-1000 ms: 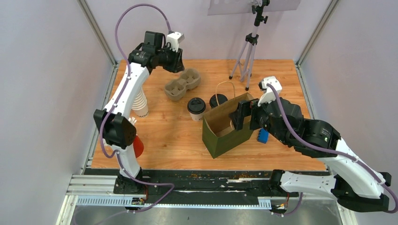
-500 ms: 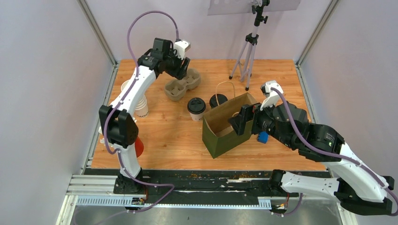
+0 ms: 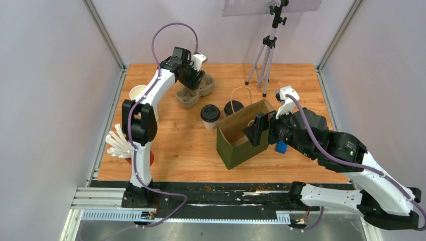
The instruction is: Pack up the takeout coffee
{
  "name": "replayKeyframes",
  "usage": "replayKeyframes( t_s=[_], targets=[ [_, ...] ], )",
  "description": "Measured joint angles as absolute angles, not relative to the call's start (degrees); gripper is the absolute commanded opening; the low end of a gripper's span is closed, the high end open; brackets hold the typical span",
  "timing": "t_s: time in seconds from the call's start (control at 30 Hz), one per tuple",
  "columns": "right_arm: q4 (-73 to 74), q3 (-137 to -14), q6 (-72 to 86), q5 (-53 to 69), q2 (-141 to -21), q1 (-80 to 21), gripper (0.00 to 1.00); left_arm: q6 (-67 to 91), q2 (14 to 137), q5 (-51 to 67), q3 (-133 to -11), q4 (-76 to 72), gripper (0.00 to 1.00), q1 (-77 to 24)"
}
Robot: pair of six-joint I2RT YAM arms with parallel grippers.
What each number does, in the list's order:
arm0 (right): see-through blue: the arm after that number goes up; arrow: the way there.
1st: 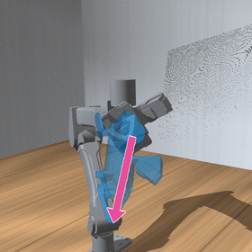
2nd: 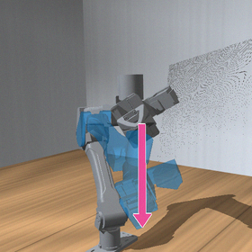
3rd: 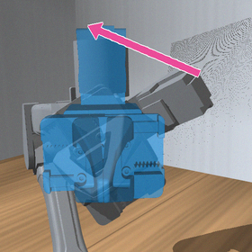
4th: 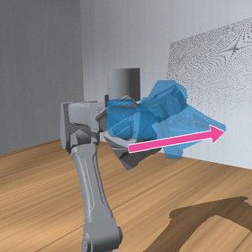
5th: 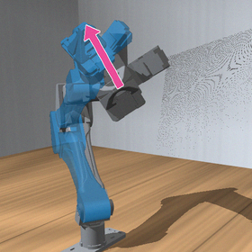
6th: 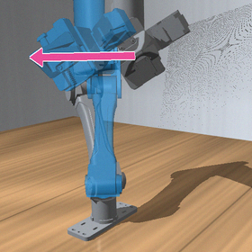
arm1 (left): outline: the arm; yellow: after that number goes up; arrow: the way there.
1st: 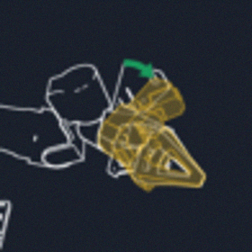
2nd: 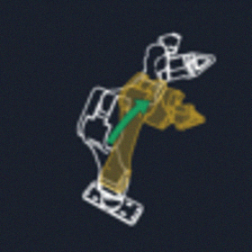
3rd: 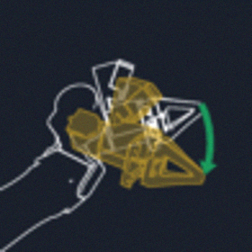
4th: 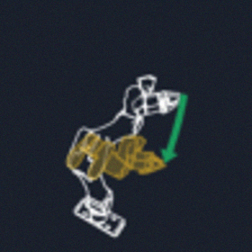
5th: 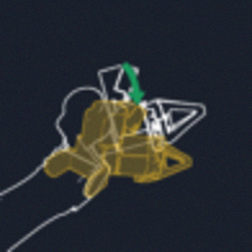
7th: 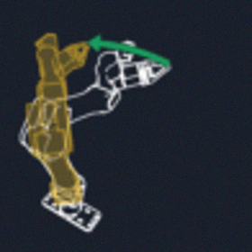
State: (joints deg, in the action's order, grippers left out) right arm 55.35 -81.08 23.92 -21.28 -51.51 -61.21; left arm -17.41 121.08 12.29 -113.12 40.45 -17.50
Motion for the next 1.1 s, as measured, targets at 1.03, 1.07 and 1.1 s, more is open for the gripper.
replayKeyframes(
  t_s=[1.03, 1.07, 1.1],
  targets=[
    [55.4, -82.3, 22.2, -19.9, -52.4, -61.2, 0.97, -18.8, 126.9, 14.0, -115.7, 38.4, 0.6, -16.7],
    [55.3, -82.3, 22.2, -19.9, -52.4, -61.2, 0.97, -18.8, 127.0, 14.0, -115.7, 38.3, 0.6, -16.7],
    [55.3, -82.3, 22.2, -19.9, -52.4, -61.2, 0.97, -18.8, 127.1, 14.0, -115.7, 38.3, 0.6, -16.7]
  ],
)
